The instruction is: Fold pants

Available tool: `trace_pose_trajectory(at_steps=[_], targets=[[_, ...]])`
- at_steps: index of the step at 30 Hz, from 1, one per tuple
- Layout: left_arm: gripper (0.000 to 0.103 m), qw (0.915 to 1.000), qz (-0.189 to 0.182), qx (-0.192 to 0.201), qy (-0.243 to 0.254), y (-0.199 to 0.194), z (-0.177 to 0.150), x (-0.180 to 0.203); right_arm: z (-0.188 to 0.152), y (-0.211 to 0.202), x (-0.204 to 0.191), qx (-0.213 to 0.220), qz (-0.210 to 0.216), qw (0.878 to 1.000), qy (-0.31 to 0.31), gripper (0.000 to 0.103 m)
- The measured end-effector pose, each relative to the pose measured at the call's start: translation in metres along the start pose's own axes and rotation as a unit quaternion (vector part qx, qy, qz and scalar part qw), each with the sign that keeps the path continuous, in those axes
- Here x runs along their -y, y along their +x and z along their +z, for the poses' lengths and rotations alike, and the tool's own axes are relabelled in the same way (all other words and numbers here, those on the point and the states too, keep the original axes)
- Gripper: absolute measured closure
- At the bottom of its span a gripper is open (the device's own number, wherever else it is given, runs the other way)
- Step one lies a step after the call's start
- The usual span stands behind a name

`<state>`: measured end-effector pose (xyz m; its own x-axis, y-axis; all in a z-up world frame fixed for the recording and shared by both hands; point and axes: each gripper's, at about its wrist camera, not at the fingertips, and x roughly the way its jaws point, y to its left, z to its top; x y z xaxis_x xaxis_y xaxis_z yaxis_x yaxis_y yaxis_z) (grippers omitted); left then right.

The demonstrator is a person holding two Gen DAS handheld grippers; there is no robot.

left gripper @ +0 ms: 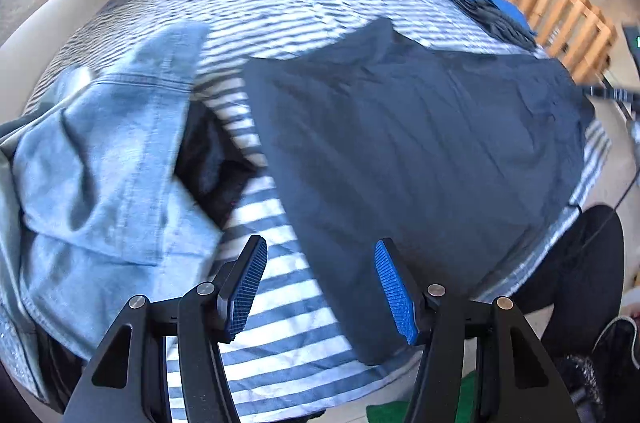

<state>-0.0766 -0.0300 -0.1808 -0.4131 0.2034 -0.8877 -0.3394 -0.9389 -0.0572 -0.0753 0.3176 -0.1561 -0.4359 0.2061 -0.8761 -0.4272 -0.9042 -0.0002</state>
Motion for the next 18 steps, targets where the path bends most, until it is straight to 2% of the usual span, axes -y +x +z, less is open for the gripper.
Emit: trace_pose_trajectory(at_steps=[4, 7, 11, 13, 18], targets=[[0.043, 0.9994, -0.005, -0.023, 0.027, 0.019, -0.006, 0.020, 0.002, -0.023, -0.016, 0.027, 0.034, 0.999, -0.007, 0.068], [0.043, 0.9987, 0.011, -0.038, 0.032, 0.030, -0.012, 0.025, 0.001, -0.013, -0.035, 0.000, 0.094, 0.995, -0.016, 0.068], [0.043, 0.9989, 0.020, -0.021, 0.036, 0.016, -0.010, 0.031, -0.012, 0.005, -0.053, -0.034, 0.104, 0.994, -0.028, 0.068], [0.043, 0.9983, 0.015, -0.011, 0.054, 0.007, -0.005, 0.043, -0.024, 0.006, -0.044, -0.044, 0.110, 0.993, -0.011, 0.068], [0.041, 0.9927, -0.040, 0.011, 0.113, -0.002, 0.030, 0.107, -0.044, -0.001, 0.012, -0.041, 0.119, 0.988, 0.088, 0.068]])
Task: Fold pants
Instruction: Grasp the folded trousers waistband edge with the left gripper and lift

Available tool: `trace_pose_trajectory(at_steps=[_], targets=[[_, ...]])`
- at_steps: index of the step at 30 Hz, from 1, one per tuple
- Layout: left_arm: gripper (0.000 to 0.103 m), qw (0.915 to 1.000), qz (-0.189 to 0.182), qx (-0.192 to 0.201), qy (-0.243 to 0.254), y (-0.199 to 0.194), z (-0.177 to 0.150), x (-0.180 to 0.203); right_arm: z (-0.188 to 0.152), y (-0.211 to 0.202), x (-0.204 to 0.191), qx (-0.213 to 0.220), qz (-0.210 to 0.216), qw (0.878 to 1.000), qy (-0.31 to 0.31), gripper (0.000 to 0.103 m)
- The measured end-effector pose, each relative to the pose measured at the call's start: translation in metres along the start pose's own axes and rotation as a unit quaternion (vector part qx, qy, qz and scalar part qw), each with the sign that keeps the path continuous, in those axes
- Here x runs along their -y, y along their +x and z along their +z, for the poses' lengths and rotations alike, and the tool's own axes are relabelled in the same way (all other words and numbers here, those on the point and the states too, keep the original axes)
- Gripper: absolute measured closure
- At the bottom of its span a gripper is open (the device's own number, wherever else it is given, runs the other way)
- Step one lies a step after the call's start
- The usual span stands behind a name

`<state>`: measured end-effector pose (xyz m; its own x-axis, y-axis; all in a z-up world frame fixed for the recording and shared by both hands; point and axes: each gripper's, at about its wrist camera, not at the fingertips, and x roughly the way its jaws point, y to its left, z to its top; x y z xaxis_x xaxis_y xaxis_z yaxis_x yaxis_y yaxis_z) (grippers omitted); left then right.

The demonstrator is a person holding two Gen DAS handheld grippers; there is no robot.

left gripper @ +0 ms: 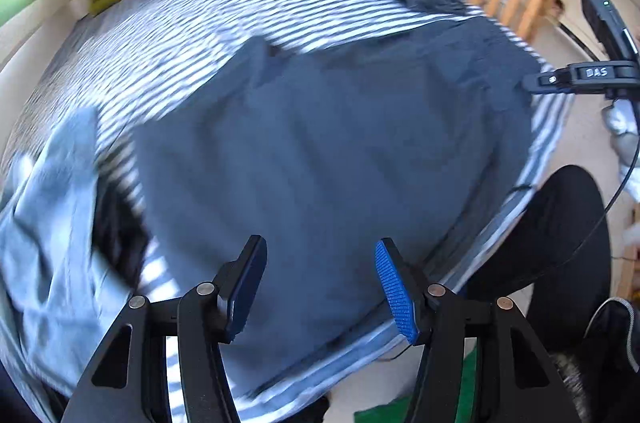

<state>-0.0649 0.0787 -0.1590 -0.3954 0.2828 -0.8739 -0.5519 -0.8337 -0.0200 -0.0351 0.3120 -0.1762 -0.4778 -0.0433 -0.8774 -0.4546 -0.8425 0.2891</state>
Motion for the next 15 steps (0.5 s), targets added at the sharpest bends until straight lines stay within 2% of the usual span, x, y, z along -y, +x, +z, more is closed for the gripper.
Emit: trace_pose_trajectory(at_steps=[2, 4, 8, 11, 13, 15], targets=[[0.037, 0.9992, -0.034, 0.008, 0.020, 0.007, 0.028, 0.027, -0.002, -0.013, 0.018, 0.012, -0.005, 1.000, 0.019, 0.068], [0.036, 0.9966, -0.079, 0.007, 0.020, 0.019, 0.058, 0.050, -0.004, -0.023, 0.030, 0.021, -0.007, 0.999, 0.030, 0.068], [0.036, 0.9909, -0.134, -0.007, -0.005, 0.051, 0.123, 0.096, -0.009, -0.033, 0.041, 0.031, -0.003, 0.999, 0.033, 0.068], [0.033, 0.9808, -0.189, -0.036, -0.033, 0.078, 0.167, 0.131, -0.011, -0.037, 0.050, 0.039, 0.003, 0.999, 0.036, 0.067], [0.030, 0.9786, -0.192, -0.061, -0.039, 0.099, 0.188, 0.149, -0.012, -0.038, 0.058, 0.039, 0.010, 0.998, 0.045, 0.067], [0.029, 0.9809, -0.171, -0.083, -0.041, 0.120, 0.201, 0.162, -0.015, -0.038, 0.067, 0.041, 0.012, 0.998, 0.050, 0.067]])
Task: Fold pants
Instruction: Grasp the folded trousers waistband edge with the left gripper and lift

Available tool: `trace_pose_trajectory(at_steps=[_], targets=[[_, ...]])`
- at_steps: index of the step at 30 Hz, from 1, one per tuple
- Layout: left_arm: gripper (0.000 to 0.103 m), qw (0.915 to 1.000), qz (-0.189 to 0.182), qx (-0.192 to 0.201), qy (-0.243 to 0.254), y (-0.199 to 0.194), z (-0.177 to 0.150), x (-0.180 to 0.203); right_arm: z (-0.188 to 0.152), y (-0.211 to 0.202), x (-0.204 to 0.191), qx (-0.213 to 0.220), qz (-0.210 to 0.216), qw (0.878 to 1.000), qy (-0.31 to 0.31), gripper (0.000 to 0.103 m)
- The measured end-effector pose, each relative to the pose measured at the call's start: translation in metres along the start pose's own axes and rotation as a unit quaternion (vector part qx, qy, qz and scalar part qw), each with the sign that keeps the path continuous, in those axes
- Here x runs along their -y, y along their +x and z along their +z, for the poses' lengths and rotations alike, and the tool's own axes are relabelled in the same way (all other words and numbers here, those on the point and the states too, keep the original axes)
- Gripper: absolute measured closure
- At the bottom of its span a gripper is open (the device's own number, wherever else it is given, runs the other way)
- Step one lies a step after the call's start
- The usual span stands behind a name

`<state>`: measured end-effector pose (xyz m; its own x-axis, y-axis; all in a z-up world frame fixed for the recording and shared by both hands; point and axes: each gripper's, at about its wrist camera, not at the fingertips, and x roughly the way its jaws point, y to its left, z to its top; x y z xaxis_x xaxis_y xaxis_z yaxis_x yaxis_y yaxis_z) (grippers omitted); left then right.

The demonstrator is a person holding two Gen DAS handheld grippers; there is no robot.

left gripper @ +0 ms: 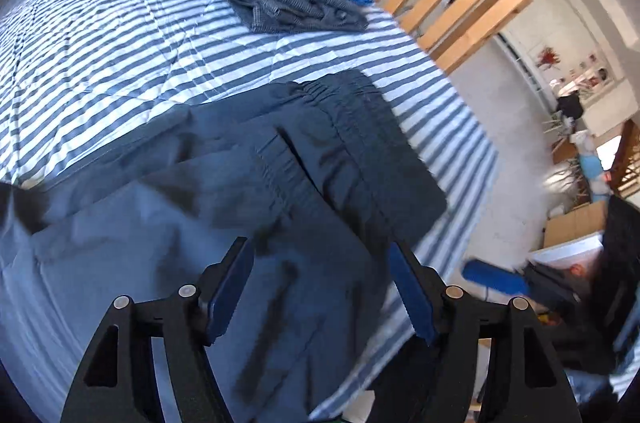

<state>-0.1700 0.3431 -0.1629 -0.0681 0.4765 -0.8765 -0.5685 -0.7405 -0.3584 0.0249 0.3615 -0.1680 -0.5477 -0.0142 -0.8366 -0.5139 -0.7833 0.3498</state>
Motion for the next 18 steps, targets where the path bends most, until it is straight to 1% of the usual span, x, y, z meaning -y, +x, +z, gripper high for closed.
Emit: trace_pose_trajectory(at_steps=[2, 4, 5, 6, 7, 8, 10, 11, 13, 16, 18], targets=[[0.029, 0.9995, 0.004, -0.025, -0.018, 0.020, 0.010, -0.002, -0.003, 0.000, 0.007, -0.001, 0.003, 1.000, 0.002, 0.067], [0.030, 0.9985, -0.008, -0.045, -0.030, 0.032, 0.013, -0.007, -0.005, 0.002, 0.011, -0.004, 0.010, 1.000, 0.004, 0.067], [0.033, 0.9983, -0.008, -0.049, -0.031, 0.038, 0.012, -0.008, -0.005, 0.003, 0.012, -0.005, 0.013, 1.000, 0.004, 0.067], [0.046, 0.9983, -0.001, -0.051, -0.028, 0.041, 0.012, -0.010, -0.005, 0.005, 0.012, -0.006, 0.017, 1.000, 0.003, 0.067], [0.053, 0.9981, -0.001, -0.053, -0.030, 0.044, 0.011, -0.014, -0.005, 0.006, 0.011, -0.007, 0.020, 1.000, 0.001, 0.067], [0.062, 0.9978, -0.011, -0.054, -0.037, 0.042, 0.010, -0.022, -0.005, 0.007, 0.010, -0.007, 0.024, 1.000, -0.002, 0.067], [0.070, 0.9967, -0.040, -0.047, -0.052, 0.034, 0.009, -0.032, -0.005, 0.007, 0.005, -0.006, 0.033, 0.999, -0.010, 0.067], [0.076, 0.9962, -0.050, -0.041, -0.059, 0.027, 0.008, -0.037, -0.004, 0.007, 0.003, -0.005, 0.038, 0.999, -0.014, 0.067], [0.077, 0.9954, -0.062, -0.023, -0.069, 0.008, 0.006, -0.045, -0.002, 0.006, -0.003, -0.003, 0.049, 0.999, -0.023, 0.067], [0.078, 0.9965, -0.056, 0.005, -0.061, -0.023, 0.001, -0.053, 0.003, 0.007, -0.010, -0.001, 0.064, 0.997, -0.033, 0.067], [0.078, 0.9931, -0.076, 0.024, -0.086, -0.046, -0.005, -0.068, 0.007, 0.009, -0.015, -0.003, 0.071, 0.997, -0.037, 0.067]])
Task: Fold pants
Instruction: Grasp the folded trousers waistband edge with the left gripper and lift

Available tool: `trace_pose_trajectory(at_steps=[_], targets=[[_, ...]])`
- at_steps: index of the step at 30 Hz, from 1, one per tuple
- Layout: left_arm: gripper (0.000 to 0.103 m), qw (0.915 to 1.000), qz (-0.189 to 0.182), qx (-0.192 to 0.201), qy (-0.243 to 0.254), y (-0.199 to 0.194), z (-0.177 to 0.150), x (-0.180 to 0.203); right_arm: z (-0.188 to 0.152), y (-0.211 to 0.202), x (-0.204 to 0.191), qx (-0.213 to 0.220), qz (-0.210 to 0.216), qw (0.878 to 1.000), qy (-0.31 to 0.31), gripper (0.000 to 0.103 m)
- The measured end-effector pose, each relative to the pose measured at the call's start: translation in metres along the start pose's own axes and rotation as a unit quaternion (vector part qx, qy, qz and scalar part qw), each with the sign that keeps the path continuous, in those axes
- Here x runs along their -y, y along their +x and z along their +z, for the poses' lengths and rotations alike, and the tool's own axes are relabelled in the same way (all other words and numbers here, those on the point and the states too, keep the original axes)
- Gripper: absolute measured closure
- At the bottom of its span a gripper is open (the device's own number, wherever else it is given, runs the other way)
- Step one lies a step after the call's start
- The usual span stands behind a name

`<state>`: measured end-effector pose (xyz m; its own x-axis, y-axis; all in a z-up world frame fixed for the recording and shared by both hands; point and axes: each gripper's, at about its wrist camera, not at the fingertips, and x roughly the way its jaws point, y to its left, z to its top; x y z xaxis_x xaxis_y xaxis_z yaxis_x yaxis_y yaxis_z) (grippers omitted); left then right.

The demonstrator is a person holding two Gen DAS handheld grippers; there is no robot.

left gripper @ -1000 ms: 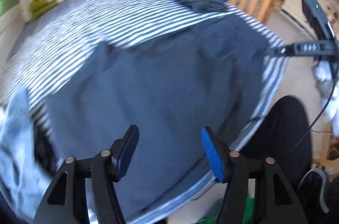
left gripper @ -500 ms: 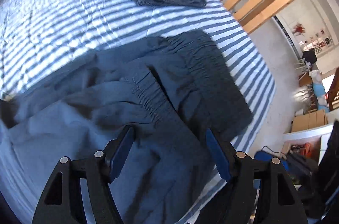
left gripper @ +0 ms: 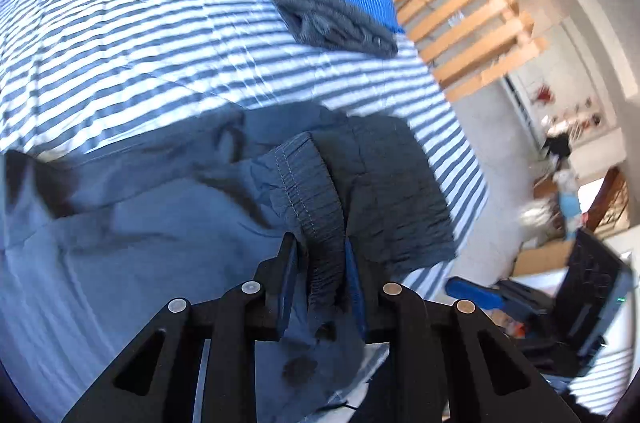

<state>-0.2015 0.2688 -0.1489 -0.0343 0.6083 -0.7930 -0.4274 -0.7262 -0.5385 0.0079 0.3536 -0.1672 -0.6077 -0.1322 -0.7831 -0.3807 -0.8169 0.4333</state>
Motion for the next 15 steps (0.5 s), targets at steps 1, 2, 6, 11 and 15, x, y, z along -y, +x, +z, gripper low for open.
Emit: trace_pose_trajectory(at_steps=[1, 2, 6, 11, 15], targets=[[0.078, 0.9998, -0.013, 0.004, -0.011, -0.006, 0.002, -0.004, 0.003, 0.001, -0.003, 0.000, 0.007, 1.000, -0.003, 0.067], [0.078, 0.9997, -0.018, 0.005, -0.015, -0.009, 0.003, -0.008, 0.006, 0.003, -0.006, 0.001, 0.013, 1.000, -0.008, 0.067], [0.078, 0.9993, -0.024, 0.002, -0.028, -0.006, 0.003, -0.014, 0.024, 0.014, -0.009, 0.013, 0.000, 1.000, -0.001, 0.067], [0.078, 0.9990, -0.036, -0.023, -0.009, 0.014, -0.005, -0.005, 0.038, 0.006, 0.005, 0.038, 0.007, 0.998, 0.042, 0.067], [0.078, 0.9978, -0.053, -0.039, -0.010, 0.033, -0.004, 0.004, 0.046, -0.004, 0.022, 0.051, 0.011, 0.996, 0.068, 0.067]])
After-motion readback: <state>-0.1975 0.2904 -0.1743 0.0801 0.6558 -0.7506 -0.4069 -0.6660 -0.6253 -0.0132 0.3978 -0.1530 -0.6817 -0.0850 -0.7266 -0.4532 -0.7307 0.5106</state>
